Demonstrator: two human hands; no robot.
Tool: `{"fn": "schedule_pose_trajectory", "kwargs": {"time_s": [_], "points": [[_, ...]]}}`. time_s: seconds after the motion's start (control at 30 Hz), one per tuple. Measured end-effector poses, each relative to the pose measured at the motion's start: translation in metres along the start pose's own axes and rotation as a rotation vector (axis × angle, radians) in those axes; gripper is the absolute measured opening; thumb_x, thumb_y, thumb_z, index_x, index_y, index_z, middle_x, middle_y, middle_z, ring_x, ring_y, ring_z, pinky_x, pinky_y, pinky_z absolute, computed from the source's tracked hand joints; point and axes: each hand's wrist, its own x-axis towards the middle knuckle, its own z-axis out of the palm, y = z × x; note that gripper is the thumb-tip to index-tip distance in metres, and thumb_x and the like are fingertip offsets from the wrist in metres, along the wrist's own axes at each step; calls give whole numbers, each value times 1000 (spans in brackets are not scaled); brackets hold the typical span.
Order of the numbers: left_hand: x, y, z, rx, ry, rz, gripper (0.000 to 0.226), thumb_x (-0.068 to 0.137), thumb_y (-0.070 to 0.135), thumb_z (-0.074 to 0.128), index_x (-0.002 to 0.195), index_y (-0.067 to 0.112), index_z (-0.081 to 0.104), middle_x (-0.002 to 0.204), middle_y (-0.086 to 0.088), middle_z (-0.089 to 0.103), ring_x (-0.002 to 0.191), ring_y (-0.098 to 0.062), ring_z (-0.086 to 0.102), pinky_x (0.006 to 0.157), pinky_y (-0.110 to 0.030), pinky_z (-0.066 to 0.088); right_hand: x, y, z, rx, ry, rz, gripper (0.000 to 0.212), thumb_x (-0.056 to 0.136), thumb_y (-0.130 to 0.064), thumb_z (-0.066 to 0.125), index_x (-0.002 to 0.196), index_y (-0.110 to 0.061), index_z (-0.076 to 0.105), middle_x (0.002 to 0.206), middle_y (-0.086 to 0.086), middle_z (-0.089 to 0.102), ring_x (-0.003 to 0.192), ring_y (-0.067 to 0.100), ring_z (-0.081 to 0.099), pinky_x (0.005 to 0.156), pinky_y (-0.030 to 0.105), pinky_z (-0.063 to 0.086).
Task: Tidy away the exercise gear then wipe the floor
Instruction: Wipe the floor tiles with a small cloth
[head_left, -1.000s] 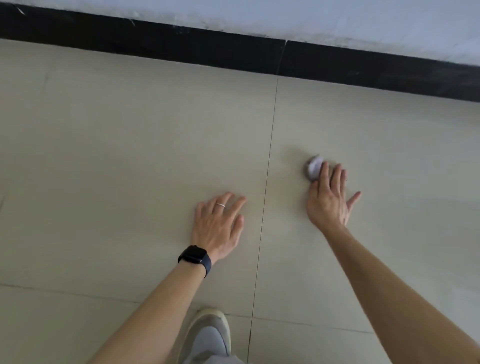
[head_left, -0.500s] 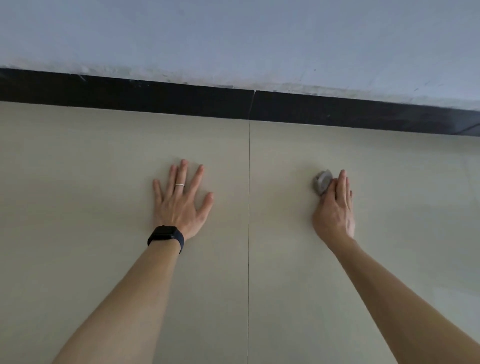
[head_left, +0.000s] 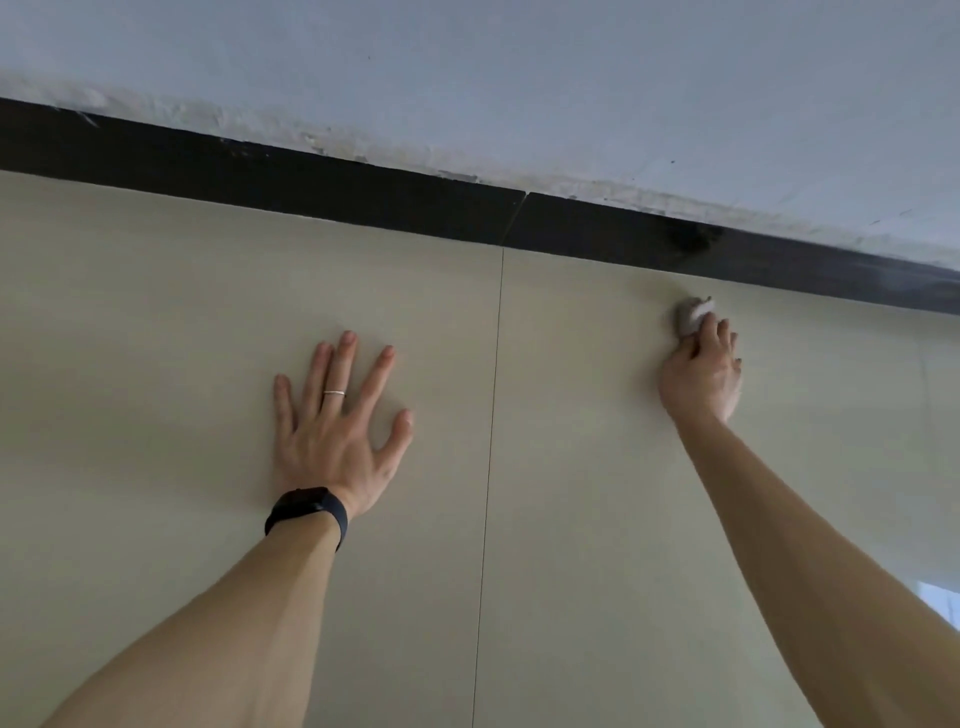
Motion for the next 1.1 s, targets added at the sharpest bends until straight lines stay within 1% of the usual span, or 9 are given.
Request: {"fn": "schedule_pose_trajectory", "kwargs": {"time_s": [0.13,0.3,0.43,0.57,0.67,0.73,0.8,1.0,1.1], "points": [[-1,0,0,9,3,-13,69,90,66,25,155,46,10,166,8,-2,153,-19,4,120,-54,5,-62,-51,40,19,-98,-366,53,104,-18,31,156,-11,24,163,15,19,152,33,10,123,46,5],[-1,-1,1,4,1,-19,70,90,67,24,154,48,6,166,9,-4,153,-18,3,120,-54,4,-93,-40,40,-25,-320,-939,58,96,2,35,153,-9,33,161,10,26,151,24,16,124,43,12],[0,-1,1,-5,19,-5,70,90,65,25,155,46,10,167,8,-2,152,-20,7,120,-54,3,-16,-35,25,-15,-88,-395,59,92,3,36,151,0,32,157,23,30,147,36,25,118,49,19],[0,0,1,6,30,5,70,90,65,27,155,45,11,167,8,-3,153,-19,8,120,-54,3,1,-103,35,41,-49,304,60,102,-17,26,156,0,3,165,18,2,152,29,-1,121,45,1],[0,1,1,1,37,7,70,90,65,27,155,45,10,166,8,-4,153,-19,7,120,-54,3,-58,-136,69,-52,-47,-233,60,96,-18,22,152,5,23,160,24,18,150,36,12,120,52,11],[0,0,0,-4,34,5,71,90,65,28,155,45,9,166,8,-4,153,-19,7,120,-54,3,-102,-134,73,-141,-296,-784,62,95,-14,30,155,-3,20,163,18,14,152,30,6,123,48,5],[-1,-1,1,-7,24,6,71,90,65,27,155,45,7,166,8,-5,153,-19,5,120,-54,2,-94,-125,57,-173,-453,-1003,67,97,-10,34,159,-14,10,166,6,4,153,18,-3,124,40,-2],[-1,-3,1,-1,-8,13,70,91,67,23,155,47,0,166,8,-12,153,-19,-2,120,-54,-2,-68,-92,42,-113,-288,-479,66,97,-7,30,159,-15,8,166,7,3,153,23,-3,123,50,3],[-1,-1,0,-20,10,8,70,91,65,27,155,46,7,166,8,-7,153,-18,-1,121,-55,0,-176,-60,40,-26,-357,-732,70,89,-9,36,157,-17,22,165,7,14,153,21,4,121,56,13]]}}
